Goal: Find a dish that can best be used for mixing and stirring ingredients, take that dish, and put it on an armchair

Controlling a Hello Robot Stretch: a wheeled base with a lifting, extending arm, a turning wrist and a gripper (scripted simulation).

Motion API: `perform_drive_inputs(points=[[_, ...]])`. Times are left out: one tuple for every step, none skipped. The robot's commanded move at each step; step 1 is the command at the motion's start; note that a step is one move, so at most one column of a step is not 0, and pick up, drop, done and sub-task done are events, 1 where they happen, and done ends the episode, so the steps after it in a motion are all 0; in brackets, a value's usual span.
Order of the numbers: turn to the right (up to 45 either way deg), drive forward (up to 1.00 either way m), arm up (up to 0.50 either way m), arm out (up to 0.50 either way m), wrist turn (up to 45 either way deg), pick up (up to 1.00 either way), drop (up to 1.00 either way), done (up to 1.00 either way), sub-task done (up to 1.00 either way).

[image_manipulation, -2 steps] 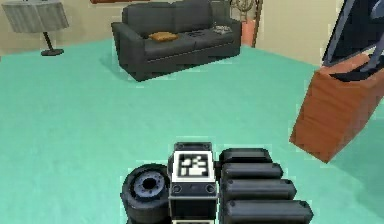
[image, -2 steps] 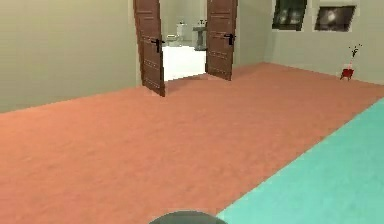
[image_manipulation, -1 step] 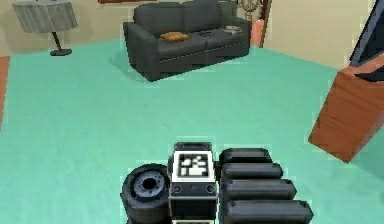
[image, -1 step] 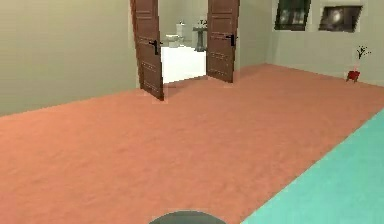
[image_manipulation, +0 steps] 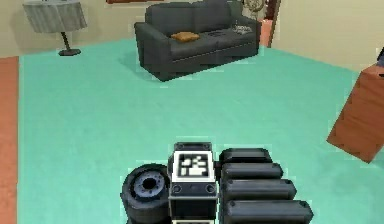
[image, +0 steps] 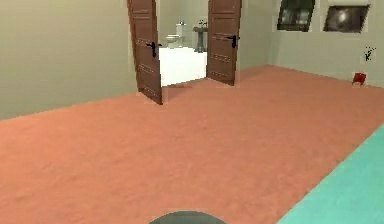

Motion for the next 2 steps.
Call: perform_drive_inputs(points=[[3.0,0.0,0.0,0.0,0.0,0.0,0.0,0.0,0.0],[0.0,1.0,0.0,0.0,0.0,0.0,0.0,0.0,0.0]])
